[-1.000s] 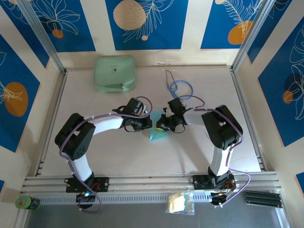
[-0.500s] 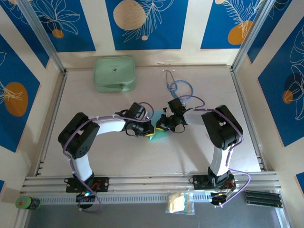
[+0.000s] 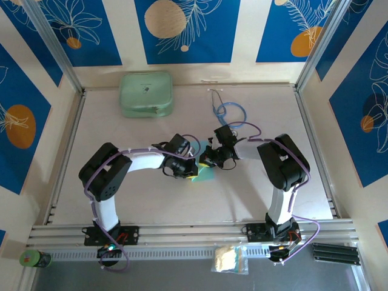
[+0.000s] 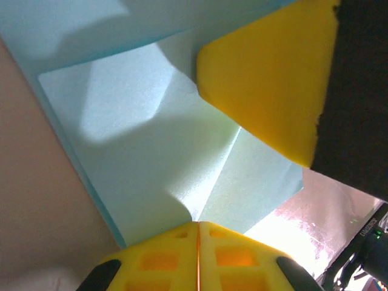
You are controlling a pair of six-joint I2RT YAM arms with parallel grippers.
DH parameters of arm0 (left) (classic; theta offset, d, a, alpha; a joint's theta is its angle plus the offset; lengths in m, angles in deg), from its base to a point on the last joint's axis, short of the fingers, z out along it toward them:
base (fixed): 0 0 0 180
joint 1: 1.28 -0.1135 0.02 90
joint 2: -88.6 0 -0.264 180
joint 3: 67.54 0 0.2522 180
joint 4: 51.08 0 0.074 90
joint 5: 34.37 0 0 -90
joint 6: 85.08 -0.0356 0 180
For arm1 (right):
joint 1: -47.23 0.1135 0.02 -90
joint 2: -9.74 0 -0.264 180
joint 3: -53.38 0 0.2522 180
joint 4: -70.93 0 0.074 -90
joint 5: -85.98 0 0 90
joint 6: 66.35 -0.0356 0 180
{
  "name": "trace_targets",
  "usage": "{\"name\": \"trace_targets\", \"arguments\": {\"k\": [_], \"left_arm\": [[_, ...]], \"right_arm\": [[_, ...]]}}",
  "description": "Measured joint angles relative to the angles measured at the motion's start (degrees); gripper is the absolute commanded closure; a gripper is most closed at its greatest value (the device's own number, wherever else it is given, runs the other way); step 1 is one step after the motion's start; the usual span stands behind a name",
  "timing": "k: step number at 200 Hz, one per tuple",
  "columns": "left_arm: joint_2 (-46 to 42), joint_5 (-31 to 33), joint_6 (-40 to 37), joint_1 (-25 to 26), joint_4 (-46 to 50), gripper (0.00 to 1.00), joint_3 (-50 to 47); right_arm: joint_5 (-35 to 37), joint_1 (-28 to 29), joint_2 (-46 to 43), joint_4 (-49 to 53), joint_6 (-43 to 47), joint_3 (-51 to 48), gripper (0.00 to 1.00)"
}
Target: Fold a paper plane with a square sheet of paper (pick it up from the middle)
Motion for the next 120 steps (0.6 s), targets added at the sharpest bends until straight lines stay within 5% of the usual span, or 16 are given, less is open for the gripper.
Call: {"name": "trace_targets", "arguments": {"k": [120], "left_arm": [[-0.3, 0.6, -1.1, 0.6, -0.7, 0.93, -1.4]], "right_arm": [[-0.1, 0.0, 0.3, 0.3, 0.0, 0.4, 1.00]]}}
